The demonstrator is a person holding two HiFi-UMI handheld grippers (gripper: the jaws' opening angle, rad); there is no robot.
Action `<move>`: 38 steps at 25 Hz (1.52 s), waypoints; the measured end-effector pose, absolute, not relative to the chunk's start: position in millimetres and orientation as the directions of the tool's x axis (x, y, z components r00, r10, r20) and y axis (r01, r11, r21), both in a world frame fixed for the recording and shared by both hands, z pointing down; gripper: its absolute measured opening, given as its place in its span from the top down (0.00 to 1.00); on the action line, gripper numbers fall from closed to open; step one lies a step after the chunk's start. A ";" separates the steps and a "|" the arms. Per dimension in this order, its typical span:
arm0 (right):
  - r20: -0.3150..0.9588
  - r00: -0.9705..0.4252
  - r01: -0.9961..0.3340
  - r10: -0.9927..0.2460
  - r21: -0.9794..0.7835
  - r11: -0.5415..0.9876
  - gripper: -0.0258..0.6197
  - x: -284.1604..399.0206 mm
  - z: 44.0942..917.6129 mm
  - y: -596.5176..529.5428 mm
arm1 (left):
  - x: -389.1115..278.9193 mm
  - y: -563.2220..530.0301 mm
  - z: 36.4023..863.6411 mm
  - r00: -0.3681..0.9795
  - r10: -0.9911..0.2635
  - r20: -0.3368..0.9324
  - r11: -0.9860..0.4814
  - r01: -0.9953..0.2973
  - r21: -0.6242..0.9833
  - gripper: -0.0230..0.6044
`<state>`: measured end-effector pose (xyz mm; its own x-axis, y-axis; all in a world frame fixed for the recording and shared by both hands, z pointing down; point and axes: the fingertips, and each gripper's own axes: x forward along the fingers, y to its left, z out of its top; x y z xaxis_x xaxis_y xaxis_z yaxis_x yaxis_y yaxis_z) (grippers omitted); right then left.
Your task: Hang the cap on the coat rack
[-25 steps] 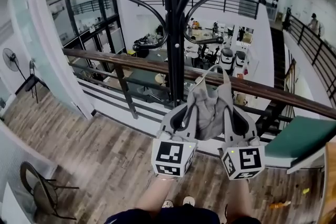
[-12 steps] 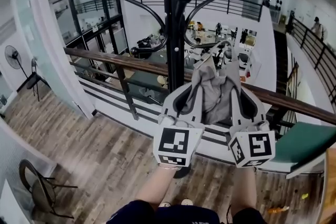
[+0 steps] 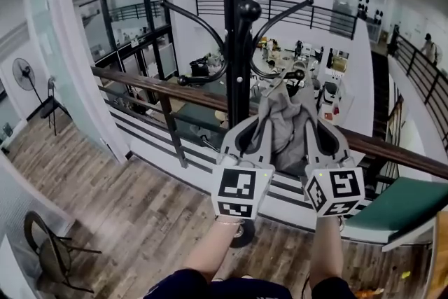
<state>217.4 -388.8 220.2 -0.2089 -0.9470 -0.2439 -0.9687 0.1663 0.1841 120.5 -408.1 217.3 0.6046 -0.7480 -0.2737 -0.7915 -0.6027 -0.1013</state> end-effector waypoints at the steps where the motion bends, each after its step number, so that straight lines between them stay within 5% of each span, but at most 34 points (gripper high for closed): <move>1: -0.237 -0.217 -0.966 -0.947 0.189 0.175 0.91 215.0 221.8 -392.2 | 118.0 -411.5 219.5 0.598 -0.754 -0.271 -0.598 -0.796 -0.094 0.92; 32: -0.123 -0.320 -0.935 -0.939 0.203 0.292 0.86 185.4 258.5 -444.4 | 102.1 -436.1 271.2 0.564 -0.804 -0.185 -0.572 -0.820 -0.012 0.92; 35: -0.120 -0.330 -0.930 -0.936 0.212 0.300 0.61 184.1 259.3 -441.2 | 98.9 -433.9 269.2 0.542 -0.817 -0.195 -0.549 -0.836 -0.024 0.75; 38: -0.150 -0.315 -0.933 -0.937 0.230 0.277 0.55 187.6 255.3 -431.1 | 94.9 -427.3 267.3 0.542 -0.813 -0.211 -0.548 -0.836 -0.035 0.60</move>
